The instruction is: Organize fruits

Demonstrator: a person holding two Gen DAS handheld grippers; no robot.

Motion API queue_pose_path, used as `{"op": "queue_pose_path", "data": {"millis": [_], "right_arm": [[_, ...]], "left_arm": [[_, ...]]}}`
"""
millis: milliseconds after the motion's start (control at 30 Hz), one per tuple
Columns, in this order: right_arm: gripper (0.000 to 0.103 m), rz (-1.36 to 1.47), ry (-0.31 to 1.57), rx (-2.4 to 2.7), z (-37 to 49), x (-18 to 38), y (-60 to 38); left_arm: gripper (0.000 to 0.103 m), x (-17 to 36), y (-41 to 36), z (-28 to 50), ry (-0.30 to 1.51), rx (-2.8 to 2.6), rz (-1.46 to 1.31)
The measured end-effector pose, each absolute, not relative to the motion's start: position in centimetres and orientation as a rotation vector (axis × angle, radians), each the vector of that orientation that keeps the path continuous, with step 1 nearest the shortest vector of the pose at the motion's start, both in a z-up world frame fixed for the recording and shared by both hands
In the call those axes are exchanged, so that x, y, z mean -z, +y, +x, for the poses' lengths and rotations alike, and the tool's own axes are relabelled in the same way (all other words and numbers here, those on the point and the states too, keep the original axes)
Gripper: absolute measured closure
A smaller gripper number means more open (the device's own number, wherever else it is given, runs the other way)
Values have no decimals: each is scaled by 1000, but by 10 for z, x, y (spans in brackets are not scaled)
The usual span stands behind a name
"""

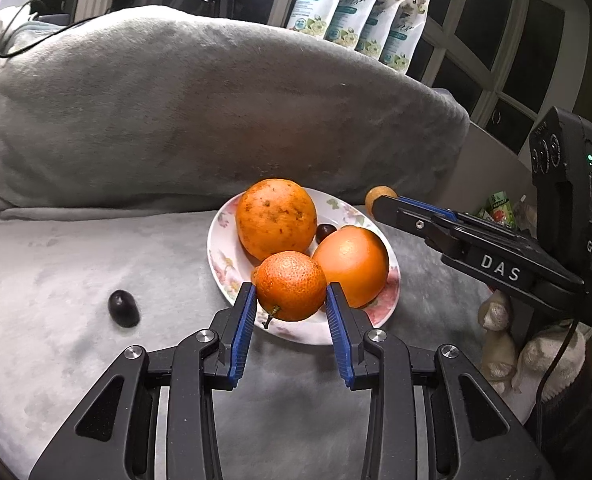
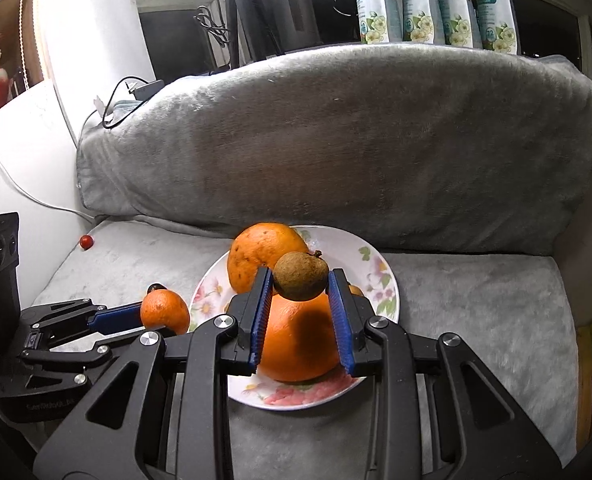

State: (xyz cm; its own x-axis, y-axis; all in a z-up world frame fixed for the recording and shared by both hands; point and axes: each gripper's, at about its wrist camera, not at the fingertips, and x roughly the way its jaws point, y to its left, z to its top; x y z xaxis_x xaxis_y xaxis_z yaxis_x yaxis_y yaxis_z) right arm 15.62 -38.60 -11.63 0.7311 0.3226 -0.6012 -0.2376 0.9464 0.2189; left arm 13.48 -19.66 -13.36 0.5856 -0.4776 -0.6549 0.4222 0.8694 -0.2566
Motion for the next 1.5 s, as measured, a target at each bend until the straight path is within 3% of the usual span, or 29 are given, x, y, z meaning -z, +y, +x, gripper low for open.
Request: {"op": "queue_pose_path", "data": {"millis": [833,933,1133,1300,1500], "right_arm": [[71,154,711,-308,179,127,-391],[51,154,703,-304,178,126,-391],[43,153,700,-302,179,124,-391],[22,147,686,-301,179,121,-390],[7,136,675,-292,179,118,-388]], "left_arm": [[68,139,-210,147,806,550,-65],[68,138,-211,147,799,553,-63],[57,136,-212,147,788,559,-54],[45,136,-213,145,780,559,-43],[26,134,-213,145,767,540,-41]]}}
